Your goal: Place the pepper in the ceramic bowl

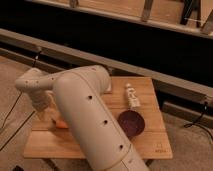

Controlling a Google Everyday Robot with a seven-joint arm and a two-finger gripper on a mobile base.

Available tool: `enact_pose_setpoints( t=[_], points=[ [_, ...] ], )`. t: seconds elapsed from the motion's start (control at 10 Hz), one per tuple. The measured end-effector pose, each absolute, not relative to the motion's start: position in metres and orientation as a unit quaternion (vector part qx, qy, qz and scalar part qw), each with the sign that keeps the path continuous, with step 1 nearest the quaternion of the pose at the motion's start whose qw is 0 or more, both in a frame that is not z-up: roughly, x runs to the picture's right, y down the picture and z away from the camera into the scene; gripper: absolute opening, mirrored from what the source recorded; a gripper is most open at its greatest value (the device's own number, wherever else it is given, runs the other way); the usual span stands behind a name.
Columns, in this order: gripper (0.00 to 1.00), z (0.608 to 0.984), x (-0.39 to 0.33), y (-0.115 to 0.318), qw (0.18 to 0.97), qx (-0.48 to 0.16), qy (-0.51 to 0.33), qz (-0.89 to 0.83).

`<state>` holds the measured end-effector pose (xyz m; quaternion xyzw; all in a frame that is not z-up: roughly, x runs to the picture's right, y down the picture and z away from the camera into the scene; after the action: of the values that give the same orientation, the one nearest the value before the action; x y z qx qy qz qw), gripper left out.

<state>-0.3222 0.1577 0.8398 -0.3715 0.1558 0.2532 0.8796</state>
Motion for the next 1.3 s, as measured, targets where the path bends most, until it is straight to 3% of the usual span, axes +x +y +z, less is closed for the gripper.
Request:
enact_pose_setpoints(
  t=[1.3],
  points=[
    [0.65, 0.838, -0.283, 0.208, 0.905, -0.353, 0.156, 0.180]
  ],
)
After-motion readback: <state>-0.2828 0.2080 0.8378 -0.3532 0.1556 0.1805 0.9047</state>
